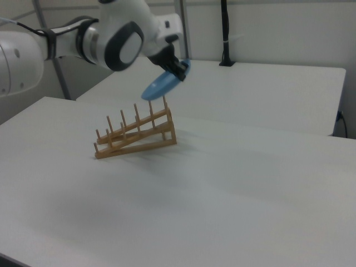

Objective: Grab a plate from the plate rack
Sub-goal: 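Lift the blue plate up out of the rack slots, then carry the plate away from the rack and lower it onto the table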

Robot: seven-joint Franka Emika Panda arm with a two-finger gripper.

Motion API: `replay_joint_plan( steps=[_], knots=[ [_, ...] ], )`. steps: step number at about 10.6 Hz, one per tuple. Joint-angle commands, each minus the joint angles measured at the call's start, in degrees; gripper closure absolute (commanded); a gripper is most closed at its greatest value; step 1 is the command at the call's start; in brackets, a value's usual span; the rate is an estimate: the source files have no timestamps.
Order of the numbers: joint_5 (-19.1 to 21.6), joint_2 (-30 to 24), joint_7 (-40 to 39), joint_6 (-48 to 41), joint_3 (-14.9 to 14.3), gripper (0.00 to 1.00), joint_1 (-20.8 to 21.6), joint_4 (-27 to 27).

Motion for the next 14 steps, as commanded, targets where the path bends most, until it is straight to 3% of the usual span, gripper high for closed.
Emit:
replay_joint_plan(
  steps=[1, 4, 6, 10, 14],
  knots=[
    [10.47, -1.96, -11.81, -0.44, -3.00, 0.99, -1.85, -8.76],
    [22.40, -1.08, -24.10, -6.13, -8.97, 0.98, -2.12, -12.55],
    [29.19, 1.11, -28.87, -8.61, -11.18, 0.98, -2.12, -13.96],
    [29.83, 6.04, -33.45, -8.80, -11.27, 0.98, -2.91, -15.02],
    [32.99, 9.82, -39.78, -8.36, -11.27, 0.98, -3.35, -15.72]
  ],
)
